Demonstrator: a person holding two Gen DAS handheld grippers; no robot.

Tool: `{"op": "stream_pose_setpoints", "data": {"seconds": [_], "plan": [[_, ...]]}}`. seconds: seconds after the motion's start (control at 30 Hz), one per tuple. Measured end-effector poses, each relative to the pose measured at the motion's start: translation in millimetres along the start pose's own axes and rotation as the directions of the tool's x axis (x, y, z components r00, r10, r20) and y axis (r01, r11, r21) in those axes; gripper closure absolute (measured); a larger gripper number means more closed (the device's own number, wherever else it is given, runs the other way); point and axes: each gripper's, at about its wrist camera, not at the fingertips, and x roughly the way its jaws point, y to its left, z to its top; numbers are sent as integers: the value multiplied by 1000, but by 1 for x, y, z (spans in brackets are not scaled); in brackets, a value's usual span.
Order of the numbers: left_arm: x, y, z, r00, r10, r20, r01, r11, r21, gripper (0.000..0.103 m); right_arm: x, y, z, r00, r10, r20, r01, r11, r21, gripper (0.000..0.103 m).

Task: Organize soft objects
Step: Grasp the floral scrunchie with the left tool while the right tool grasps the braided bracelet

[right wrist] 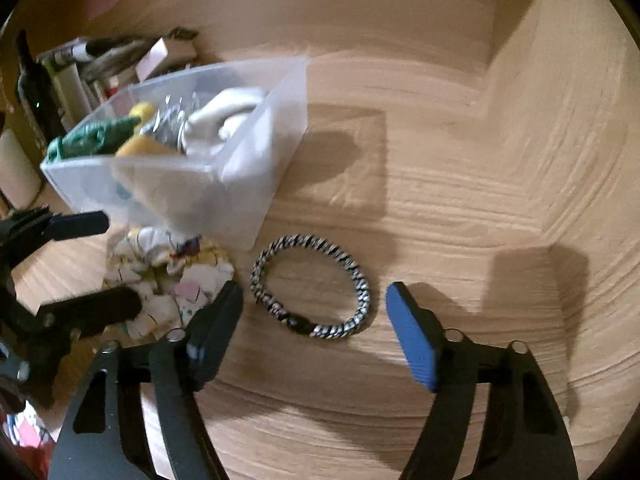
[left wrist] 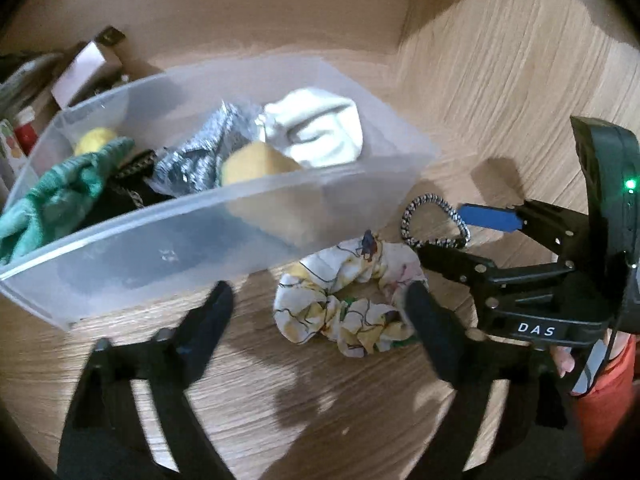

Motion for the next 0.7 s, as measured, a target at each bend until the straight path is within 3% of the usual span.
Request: {"op": "stream_pose_setpoints", "data": {"seconds": [0.17, 0.4, 0.43, 0.7], "plan": [[9, 1, 3, 1000, -13, -16, 13, 1000, 12, 48, 0, 3, -2, 1000, 7, -3, -7, 1000, -18, 49], [9, -12, -3, 1000, -17, 1, 17, 999, 40, 82, -2, -12, 0, 1000, 25, 15, -26, 998, 54, 90], [12, -10, -1, 1000, -22, 0, 22, 999, 41, 87, -1, -14, 0, 999, 31, 15, -32, 998, 59, 91], [-21, -3, -8, 997, -5, 82, 2, 999, 43, 90, -22, -3, -2, 995, 7, 96, -10, 999, 38, 92]]}}
